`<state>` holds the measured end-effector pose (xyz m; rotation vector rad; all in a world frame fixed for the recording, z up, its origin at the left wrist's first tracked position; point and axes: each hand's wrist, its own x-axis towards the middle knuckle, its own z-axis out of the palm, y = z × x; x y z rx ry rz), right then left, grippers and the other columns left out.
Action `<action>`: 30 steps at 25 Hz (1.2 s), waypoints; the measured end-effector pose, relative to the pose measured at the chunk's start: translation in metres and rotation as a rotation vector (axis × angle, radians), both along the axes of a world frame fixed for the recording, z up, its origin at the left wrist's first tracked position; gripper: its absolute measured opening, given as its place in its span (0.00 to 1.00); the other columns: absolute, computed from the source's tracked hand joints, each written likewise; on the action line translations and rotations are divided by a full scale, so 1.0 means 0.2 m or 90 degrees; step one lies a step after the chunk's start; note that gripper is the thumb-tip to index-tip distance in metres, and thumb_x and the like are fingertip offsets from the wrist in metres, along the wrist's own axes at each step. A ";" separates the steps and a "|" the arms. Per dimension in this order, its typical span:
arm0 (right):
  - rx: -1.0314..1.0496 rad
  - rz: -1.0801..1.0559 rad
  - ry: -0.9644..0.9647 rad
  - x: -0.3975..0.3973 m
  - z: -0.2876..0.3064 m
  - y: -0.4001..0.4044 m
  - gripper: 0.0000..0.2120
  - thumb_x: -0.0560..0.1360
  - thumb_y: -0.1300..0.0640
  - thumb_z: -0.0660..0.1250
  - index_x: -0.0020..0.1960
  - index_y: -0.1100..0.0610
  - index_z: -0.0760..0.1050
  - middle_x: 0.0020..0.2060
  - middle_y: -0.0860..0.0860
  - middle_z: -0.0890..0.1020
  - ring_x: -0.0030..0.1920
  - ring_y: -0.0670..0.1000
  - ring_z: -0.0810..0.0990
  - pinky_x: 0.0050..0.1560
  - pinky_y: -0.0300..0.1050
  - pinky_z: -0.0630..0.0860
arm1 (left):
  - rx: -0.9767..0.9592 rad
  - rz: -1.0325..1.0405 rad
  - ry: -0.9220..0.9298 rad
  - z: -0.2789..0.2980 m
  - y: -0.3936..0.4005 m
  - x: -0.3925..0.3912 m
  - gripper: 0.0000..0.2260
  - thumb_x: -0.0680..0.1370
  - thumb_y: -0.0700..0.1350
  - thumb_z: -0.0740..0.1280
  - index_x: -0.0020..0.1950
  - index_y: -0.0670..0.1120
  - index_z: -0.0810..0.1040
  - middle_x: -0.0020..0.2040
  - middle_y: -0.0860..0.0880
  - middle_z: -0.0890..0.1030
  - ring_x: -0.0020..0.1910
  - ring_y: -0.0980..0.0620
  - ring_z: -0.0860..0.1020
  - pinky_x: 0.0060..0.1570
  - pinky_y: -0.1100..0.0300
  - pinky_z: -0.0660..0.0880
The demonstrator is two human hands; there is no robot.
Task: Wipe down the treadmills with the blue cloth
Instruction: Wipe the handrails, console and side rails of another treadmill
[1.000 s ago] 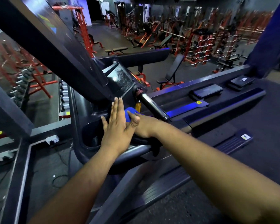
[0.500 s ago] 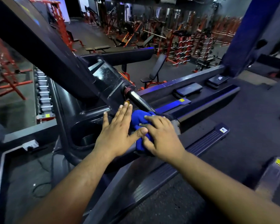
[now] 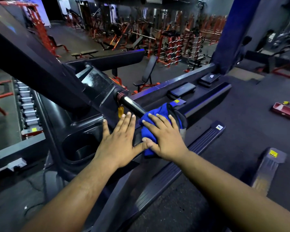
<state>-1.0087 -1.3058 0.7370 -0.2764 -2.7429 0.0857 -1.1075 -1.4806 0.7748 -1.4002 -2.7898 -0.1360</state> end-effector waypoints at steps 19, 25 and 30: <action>-0.212 -0.244 0.144 -0.06 -0.07 0.87 0.27 0.75 0.35 0.51 0.66 0.43 0.76 0.72 0.46 0.70 0.78 0.52 0.55 0.75 0.67 0.43 | -0.103 -0.063 0.042 0.00 0.78 0.10 0.54 0.64 0.81 0.31 0.80 0.47 0.36 0.81 0.52 0.37 0.79 0.56 0.37 0.73 0.32 0.35; -0.201 -0.110 0.180 0.04 -0.18 1.02 0.28 0.76 0.34 0.54 0.74 0.41 0.66 0.78 0.45 0.60 0.80 0.50 0.48 0.72 0.75 0.41 | -0.118 -0.086 0.031 -0.02 1.05 0.06 0.54 0.62 0.81 0.33 0.79 0.49 0.33 0.80 0.53 0.34 0.78 0.57 0.35 0.73 0.32 0.37; -0.455 -0.281 0.318 -0.09 -0.12 1.37 0.21 0.78 0.40 0.62 0.70 0.41 0.72 0.80 0.45 0.51 0.79 0.48 0.41 0.71 0.76 0.46 | -0.091 -0.106 -0.064 -0.04 1.17 0.00 0.54 0.62 0.84 0.38 0.79 0.53 0.33 0.80 0.54 0.34 0.79 0.58 0.36 0.74 0.33 0.38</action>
